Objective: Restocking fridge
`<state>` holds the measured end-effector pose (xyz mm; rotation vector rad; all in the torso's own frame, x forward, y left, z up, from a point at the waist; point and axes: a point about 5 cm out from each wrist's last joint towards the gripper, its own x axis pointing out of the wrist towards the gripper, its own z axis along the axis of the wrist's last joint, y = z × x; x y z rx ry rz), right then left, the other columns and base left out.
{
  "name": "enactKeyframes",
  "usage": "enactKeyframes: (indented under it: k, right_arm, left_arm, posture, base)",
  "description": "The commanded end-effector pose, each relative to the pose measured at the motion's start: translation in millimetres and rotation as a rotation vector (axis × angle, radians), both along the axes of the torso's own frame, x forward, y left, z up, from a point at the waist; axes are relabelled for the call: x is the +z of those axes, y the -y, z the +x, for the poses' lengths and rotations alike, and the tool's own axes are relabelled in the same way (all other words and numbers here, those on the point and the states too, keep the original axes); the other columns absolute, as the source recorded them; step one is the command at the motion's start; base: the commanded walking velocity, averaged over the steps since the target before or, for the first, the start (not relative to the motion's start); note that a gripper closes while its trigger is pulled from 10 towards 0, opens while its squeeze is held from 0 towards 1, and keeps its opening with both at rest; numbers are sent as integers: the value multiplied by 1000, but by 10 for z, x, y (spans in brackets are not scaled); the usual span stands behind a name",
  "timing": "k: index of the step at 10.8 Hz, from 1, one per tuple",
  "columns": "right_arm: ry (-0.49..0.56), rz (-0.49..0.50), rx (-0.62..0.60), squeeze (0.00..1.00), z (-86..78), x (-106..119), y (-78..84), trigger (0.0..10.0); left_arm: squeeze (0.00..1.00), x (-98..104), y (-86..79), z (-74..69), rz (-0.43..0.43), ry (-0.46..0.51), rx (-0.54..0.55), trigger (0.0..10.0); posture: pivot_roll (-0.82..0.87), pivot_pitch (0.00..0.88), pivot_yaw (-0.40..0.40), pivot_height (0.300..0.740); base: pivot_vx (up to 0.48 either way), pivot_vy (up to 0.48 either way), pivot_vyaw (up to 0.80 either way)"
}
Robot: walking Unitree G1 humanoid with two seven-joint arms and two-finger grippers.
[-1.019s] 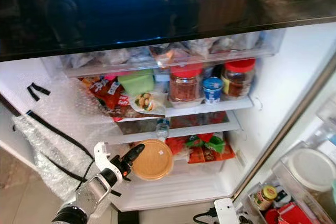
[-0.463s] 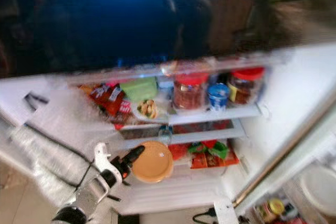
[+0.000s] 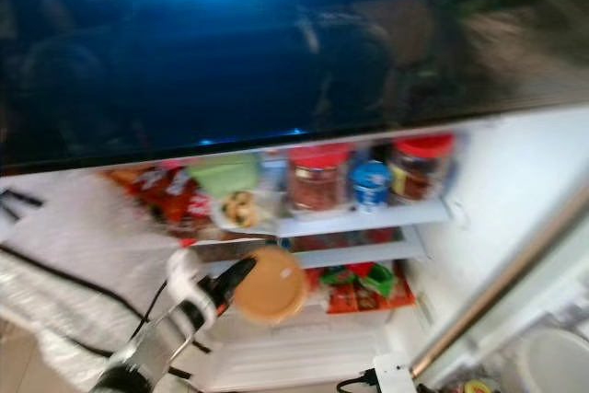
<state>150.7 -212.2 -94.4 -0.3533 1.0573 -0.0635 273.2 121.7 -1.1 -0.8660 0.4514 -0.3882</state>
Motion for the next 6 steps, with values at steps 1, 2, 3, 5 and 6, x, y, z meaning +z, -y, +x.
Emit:
enactKeyframes:
  k: [1, 2, 3, 5, 6]
  right_arm:
    - [14, 4, 4, 0, 28, 8, -27, 10000]
    - [15, 5, 4, 0, 29, 8, -27, 10000]
    - [16, 7, 2, 0, 27, 8, -27, 10000]
    - [28, 18, -8, 0, 28, 9, -34, 10000]
    - [41, 29, -16, 0, 30, 11, -39, 10000]
  left_arm:
    - [0, 7, -20, -3, -2, 4, -3, 10000]
    - [0, -1, -30, -22, -13, 4, 5, 10000]
    - [0, -17, -43, -51, -24, 2, 17, 10000]
    - [0, -56, -79, -90, -33, -13, 42, 10000]
    - [0, -88, -84, -136, -35, -23, 40, 10000]
  posture:
    - [-88, 0, 74, 740]
    - [-88, 0, 74, 740]
    - [-89, 0, 75, 740]
    - [-91, 0, 73, 740]
    - [-96, 0, 75, 740]
  base:
    - [0, 0, 0]
    - [0, 0, 0]
    - [0, 0, 0]
    - [0, 0, 0]
    - [0, 0, 0]
